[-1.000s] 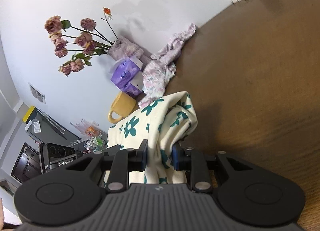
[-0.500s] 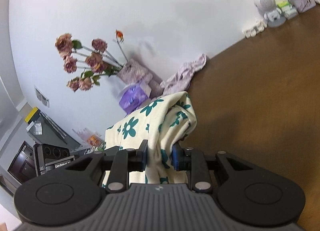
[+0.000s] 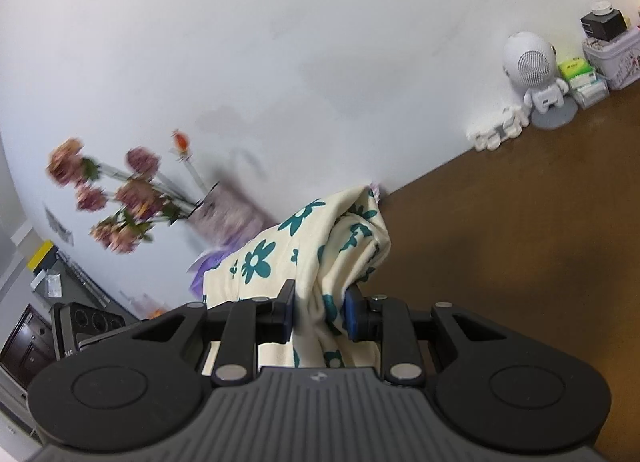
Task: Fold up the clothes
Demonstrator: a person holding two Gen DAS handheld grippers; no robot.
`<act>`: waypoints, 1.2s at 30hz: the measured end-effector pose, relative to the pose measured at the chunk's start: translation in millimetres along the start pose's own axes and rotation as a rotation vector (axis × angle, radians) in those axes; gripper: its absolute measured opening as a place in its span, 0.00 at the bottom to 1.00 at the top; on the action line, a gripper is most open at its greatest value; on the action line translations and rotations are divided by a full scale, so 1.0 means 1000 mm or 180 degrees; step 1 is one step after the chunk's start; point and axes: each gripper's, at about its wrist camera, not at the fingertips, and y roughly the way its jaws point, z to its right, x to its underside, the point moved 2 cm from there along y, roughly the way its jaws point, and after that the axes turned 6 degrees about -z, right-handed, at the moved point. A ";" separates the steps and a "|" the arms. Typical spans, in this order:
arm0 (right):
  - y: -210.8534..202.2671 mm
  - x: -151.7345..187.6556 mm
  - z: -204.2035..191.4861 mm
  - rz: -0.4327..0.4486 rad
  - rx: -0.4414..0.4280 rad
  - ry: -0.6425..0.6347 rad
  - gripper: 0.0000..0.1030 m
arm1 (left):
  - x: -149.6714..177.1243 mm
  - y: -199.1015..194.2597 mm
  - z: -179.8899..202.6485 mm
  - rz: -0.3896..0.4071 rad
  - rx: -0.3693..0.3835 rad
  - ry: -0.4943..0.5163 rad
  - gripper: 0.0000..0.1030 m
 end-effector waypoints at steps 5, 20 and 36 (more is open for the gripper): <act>0.034 -0.040 0.030 -0.0015 0.0096 0.0063 0.22 | -0.033 0.044 -0.019 0.0024 -0.0057 -0.0106 0.29; 0.102 -0.072 0.104 -0.0154 0.0730 -0.0097 0.22 | -0.080 0.144 -0.057 -0.0167 -0.0679 0.0007 0.29; 0.149 -0.078 0.140 -0.0126 0.1014 -0.0040 0.23 | -0.085 0.181 -0.080 -0.0233 -0.1063 -0.0099 0.29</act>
